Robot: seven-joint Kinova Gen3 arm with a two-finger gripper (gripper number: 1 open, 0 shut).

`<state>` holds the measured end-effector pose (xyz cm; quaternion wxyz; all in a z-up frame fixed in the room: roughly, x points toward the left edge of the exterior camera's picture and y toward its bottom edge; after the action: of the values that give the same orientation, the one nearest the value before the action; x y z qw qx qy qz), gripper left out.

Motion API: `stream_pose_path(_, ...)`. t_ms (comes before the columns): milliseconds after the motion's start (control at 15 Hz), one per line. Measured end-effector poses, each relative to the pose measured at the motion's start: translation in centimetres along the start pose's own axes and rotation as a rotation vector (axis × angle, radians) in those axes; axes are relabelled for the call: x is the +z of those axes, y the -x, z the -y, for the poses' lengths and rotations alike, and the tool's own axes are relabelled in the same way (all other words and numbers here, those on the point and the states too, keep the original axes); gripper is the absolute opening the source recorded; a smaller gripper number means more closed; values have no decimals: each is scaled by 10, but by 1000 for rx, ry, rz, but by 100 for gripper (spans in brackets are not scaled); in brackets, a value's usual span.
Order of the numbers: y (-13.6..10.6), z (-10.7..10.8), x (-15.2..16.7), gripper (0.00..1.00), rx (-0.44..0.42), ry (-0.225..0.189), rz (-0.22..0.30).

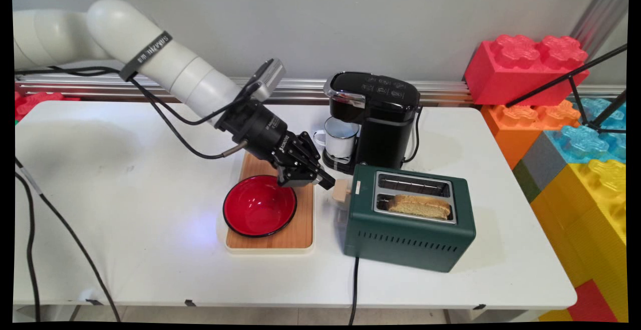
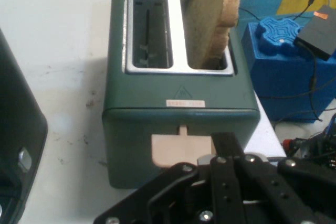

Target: Press the toaster switch

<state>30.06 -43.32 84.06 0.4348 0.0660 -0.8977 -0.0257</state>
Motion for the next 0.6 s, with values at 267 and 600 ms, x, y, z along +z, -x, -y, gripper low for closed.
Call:
stream_pose_path(267,5,3,8,0,-9,-16,-16)
stream_pose_path(600,10,4,15,0,-24,-29,-32)
